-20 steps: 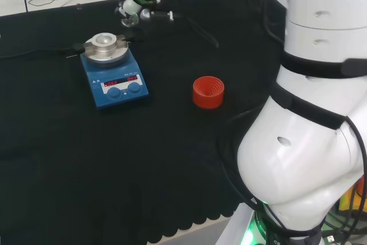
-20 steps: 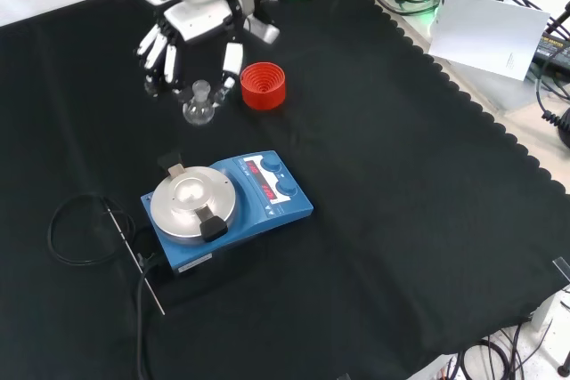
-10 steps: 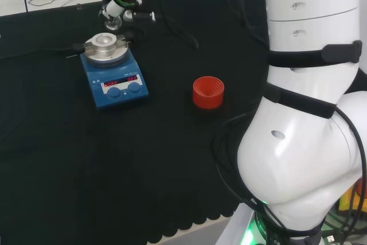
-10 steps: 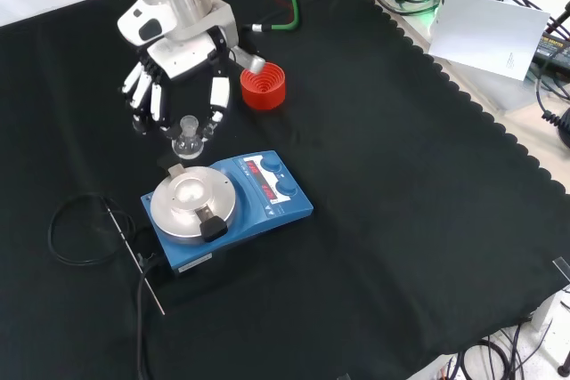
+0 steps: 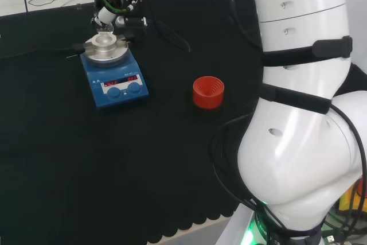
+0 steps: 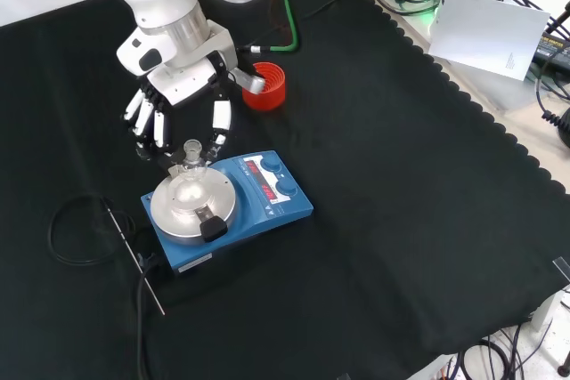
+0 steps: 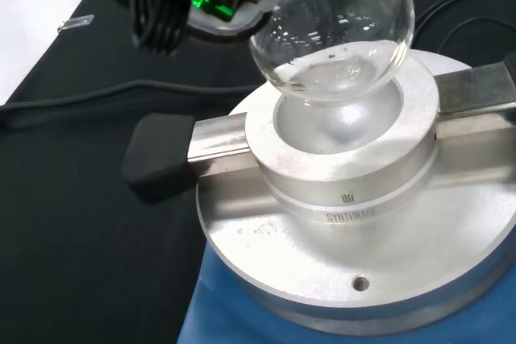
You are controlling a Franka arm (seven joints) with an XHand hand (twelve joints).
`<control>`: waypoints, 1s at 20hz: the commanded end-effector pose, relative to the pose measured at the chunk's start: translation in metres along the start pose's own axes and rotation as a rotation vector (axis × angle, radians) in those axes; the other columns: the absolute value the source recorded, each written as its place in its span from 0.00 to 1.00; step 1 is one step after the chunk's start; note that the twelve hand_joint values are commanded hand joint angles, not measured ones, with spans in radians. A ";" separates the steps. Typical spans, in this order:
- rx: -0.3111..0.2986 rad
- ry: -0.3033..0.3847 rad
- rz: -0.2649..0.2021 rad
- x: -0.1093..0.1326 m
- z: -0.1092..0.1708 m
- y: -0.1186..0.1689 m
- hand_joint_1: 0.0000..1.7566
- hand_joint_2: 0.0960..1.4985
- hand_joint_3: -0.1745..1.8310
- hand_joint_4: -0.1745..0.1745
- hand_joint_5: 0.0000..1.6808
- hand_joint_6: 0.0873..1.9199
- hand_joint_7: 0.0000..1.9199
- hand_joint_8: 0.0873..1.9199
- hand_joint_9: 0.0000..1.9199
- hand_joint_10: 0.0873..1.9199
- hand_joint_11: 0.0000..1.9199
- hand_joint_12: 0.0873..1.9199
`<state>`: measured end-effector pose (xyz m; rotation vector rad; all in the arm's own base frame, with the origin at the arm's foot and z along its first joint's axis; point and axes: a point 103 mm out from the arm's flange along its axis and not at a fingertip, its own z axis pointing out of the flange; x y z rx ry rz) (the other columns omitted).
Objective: Place the round-bottom flask on the heater.
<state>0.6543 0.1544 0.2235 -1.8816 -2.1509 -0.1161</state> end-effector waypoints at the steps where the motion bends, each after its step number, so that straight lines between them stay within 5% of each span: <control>1: 0.020 0.001 -0.004 -0.004 0.007 0.004 0.62 0.42 0.43 1.00 0.70 0.42 0.32 0.31 0.42 0.24 0.24 0.66; 20: 0.034 0.017 0.013 -0.017 0.024 0.016 0.62 0.42 0.43 1.00 0.70 0.42 0.32 0.31 0.42 0.24 0.24 0.66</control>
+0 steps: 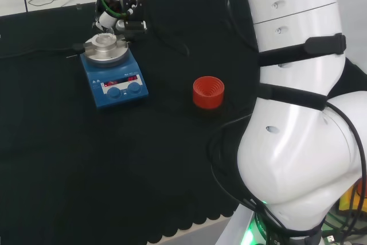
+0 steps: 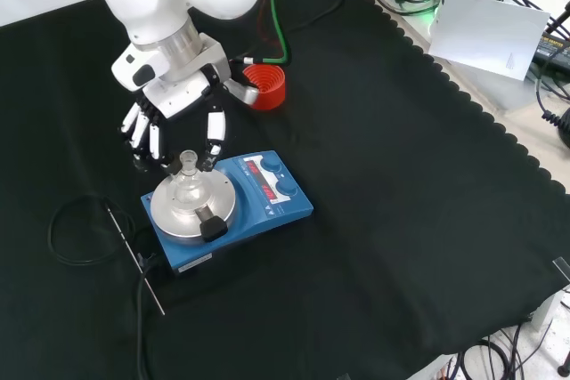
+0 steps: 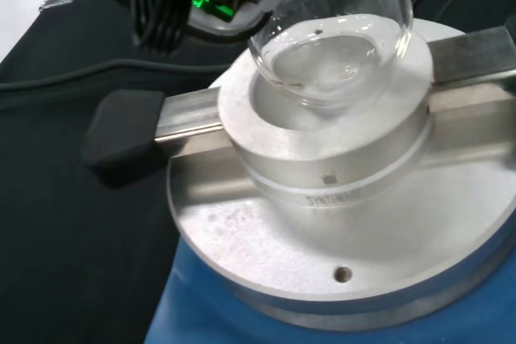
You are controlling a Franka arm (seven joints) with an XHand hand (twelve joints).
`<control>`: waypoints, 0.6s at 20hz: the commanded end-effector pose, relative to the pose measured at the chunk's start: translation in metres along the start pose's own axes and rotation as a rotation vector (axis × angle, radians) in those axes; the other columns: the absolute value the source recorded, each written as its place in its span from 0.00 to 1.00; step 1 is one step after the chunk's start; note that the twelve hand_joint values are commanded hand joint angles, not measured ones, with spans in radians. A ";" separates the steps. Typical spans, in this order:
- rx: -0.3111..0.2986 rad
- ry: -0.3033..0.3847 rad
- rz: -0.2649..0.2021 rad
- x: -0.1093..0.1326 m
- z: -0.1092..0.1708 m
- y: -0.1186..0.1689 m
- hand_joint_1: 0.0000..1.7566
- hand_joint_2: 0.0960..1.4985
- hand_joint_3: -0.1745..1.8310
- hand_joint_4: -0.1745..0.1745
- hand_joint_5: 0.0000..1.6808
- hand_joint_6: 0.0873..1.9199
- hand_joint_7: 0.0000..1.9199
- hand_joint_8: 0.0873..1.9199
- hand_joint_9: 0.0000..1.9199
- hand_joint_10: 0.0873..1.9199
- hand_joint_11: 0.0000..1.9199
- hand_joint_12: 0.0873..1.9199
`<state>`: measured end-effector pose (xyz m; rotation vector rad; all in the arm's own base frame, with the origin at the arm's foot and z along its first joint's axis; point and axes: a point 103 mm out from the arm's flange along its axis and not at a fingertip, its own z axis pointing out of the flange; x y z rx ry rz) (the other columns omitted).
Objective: Place the round-bottom flask on the heater.
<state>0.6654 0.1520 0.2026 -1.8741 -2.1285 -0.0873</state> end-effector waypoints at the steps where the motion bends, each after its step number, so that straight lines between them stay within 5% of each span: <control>1: 0.005 0.014 0.003 -0.008 0.006 0.004 0.62 0.42 0.43 1.00 0.70 0.42 0.32 0.30 0.42 0.24 0.24 0.66; 12: 0.011 0.000 -0.007 -0.002 0.005 0.006 0.62 0.42 0.43 1.00 0.70 0.42 0.32 0.30 0.42 0.23 0.25 0.66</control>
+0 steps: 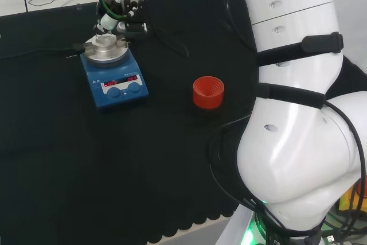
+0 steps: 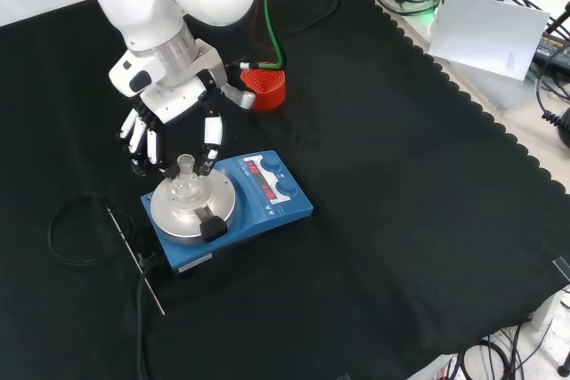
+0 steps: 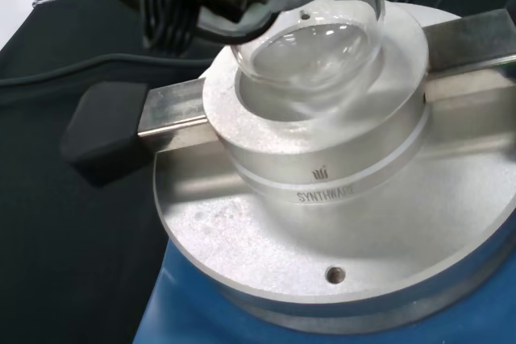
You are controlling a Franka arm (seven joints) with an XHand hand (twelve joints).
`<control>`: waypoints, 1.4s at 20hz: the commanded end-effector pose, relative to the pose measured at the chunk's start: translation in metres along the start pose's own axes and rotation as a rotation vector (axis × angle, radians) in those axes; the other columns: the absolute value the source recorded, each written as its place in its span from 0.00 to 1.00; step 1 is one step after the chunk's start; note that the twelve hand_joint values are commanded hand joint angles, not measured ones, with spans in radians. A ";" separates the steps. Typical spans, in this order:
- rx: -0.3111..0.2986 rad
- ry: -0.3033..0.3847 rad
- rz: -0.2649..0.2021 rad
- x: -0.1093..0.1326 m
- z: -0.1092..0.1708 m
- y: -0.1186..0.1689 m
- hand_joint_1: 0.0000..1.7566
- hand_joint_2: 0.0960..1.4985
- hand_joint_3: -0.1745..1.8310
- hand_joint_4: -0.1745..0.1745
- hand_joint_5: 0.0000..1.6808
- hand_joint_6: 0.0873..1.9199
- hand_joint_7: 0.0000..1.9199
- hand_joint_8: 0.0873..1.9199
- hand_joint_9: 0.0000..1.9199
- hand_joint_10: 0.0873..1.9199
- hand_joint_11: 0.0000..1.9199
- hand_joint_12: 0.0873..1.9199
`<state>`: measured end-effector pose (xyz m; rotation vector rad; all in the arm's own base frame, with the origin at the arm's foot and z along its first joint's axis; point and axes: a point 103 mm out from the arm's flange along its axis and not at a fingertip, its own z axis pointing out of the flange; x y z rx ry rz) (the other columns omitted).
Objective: Place the round-bottom flask on the heater.
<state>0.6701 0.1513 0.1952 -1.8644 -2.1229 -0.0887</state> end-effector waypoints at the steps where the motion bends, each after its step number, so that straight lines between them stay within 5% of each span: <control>1: 0.004 -0.012 -0.004 0.003 -0.001 0.000 0.62 0.42 0.43 1.00 0.70 0.42 0.32 0.30 0.42 0.23 0.25 0.66; 24: 0.039 -0.037 -0.006 0.000 0.001 0.003 0.62 0.42 0.43 1.00 0.70 0.42 0.32 0.30 0.42 0.23 0.25 0.66; 28: 0.063 -0.019 -0.010 0.000 0.003 0.003 0.61 0.48 0.36 1.00 0.68 0.42 0.29 0.31 0.39 0.24 0.22 0.66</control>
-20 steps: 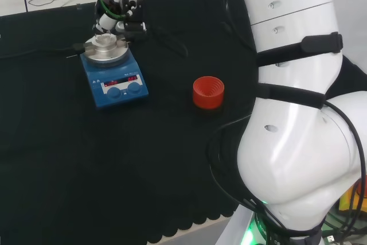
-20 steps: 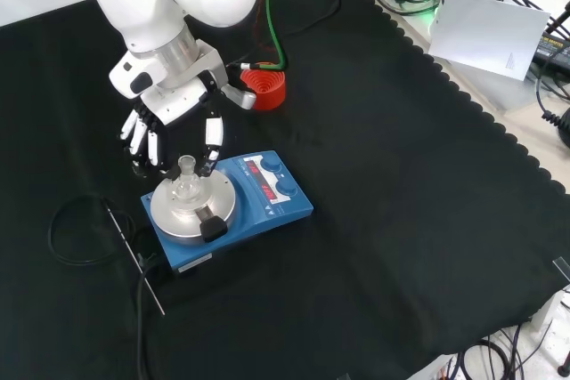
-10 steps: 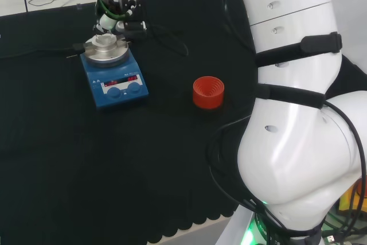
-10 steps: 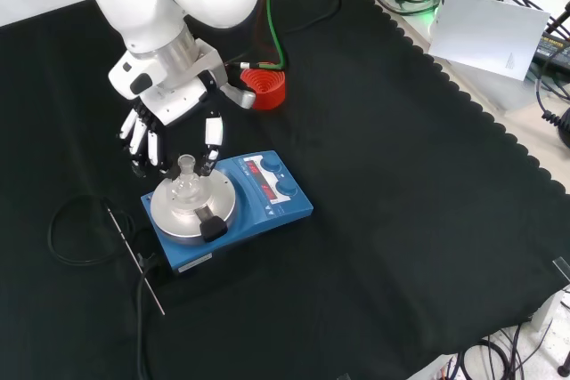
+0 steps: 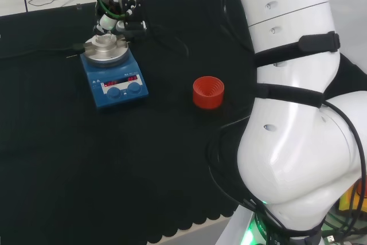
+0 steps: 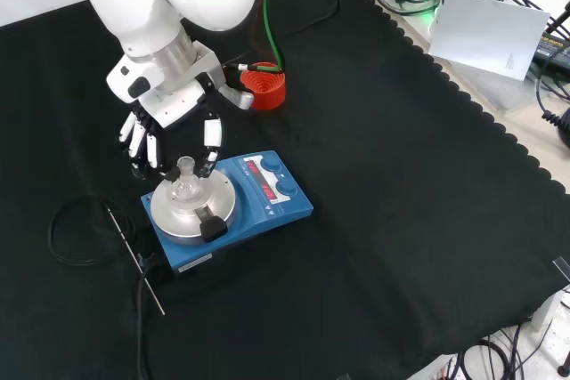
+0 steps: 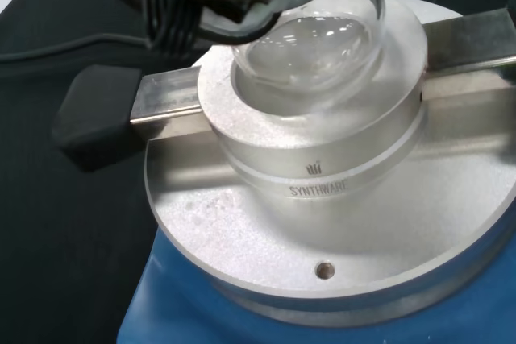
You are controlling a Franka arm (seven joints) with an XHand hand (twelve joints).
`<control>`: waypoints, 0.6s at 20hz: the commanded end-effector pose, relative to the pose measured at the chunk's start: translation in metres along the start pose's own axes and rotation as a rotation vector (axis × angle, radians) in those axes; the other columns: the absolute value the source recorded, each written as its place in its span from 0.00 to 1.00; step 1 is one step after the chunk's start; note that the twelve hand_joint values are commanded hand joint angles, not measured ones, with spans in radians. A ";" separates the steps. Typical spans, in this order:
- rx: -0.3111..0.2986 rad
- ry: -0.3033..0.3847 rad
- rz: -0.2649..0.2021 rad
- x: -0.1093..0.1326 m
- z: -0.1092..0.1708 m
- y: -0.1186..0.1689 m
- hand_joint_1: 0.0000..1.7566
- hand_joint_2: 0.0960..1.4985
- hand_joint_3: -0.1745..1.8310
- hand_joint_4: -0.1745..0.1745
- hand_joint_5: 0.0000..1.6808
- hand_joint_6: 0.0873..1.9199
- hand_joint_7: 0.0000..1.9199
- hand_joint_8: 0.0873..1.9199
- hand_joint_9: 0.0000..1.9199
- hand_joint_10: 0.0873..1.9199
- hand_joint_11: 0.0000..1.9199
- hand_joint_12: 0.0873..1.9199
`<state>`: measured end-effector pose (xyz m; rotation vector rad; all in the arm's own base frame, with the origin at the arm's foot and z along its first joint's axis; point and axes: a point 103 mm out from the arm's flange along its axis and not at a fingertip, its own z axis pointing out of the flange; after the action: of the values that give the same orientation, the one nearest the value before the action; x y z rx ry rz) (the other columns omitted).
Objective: Place the round-bottom flask on the heater.
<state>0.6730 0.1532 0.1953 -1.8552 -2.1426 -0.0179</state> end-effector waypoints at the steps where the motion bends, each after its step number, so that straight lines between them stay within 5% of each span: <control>1: 0.040 0.025 -0.009 -0.002 0.003 0.000 0.61 0.51 0.32 1.00 0.67 0.42 0.27 0.32 0.38 0.25 0.21 0.67; 3: 0.049 0.025 -0.015 0.000 0.004 0.000 0.56 0.46 0.32 0.66 0.59 0.40 0.23 0.32 0.34 0.27 0.18 0.68; 5: 0.052 0.023 -0.024 0.001 0.003 -0.001 0.54 0.40 0.36 0.48 0.50 0.41 0.20 0.33 0.32 0.28 0.15 0.69; 12: 0.032 0.018 -0.035 0.003 -0.003 -0.009 0.53 0.35 0.38 0.42 0.37 0.38 0.15 0.32 0.27 0.29 0.09 0.70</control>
<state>0.6711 0.1550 0.1959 -1.7981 -2.1344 0.0051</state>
